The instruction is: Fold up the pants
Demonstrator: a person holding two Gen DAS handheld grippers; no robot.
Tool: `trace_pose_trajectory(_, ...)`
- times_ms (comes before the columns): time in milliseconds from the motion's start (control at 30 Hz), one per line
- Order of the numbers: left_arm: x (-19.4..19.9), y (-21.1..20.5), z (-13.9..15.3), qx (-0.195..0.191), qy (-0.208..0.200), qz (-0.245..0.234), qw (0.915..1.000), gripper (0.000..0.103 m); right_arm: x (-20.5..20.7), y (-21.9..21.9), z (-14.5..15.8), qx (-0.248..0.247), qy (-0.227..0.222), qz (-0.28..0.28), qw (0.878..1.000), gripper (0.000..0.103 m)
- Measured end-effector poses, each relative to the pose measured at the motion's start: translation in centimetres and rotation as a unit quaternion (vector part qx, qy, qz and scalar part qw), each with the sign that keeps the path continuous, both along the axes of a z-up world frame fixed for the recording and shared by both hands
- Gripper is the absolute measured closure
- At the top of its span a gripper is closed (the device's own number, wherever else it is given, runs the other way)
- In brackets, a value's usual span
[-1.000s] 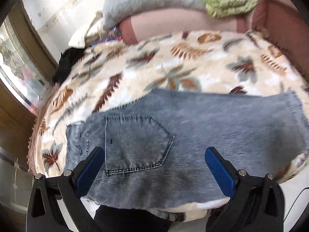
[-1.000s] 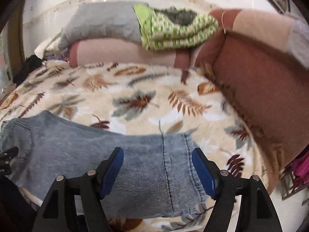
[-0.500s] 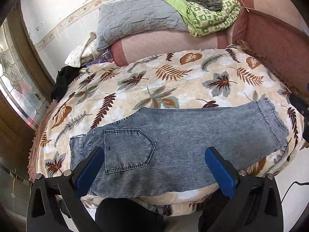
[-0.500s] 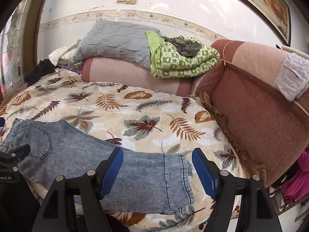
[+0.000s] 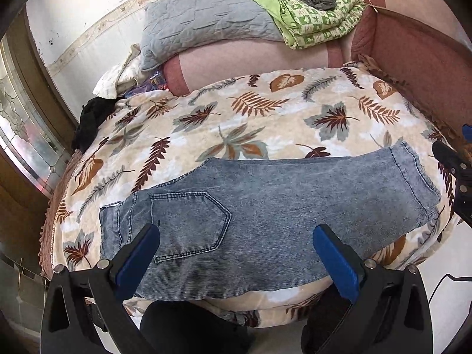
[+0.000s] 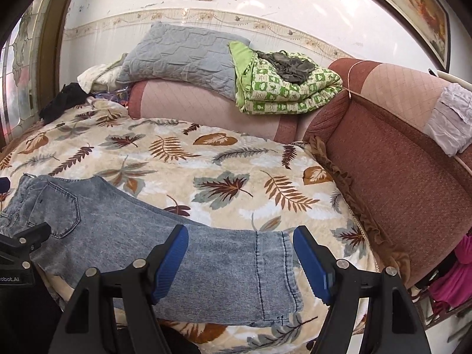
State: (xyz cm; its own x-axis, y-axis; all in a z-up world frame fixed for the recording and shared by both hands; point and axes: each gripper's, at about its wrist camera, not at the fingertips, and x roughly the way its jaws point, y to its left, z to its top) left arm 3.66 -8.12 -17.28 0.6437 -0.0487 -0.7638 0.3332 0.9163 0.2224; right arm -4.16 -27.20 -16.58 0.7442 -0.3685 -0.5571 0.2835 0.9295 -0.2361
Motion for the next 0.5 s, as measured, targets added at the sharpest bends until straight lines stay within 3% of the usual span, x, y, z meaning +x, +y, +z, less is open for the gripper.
trace_pose_trajectory(500, 0.6, -0.5, -1.4, 0.002, 0.02, -0.005, 0.9998, 0.0, 1.3, -0.5, -2.3, 0.003, 0.034, -0.004, 0.999, 0.026)
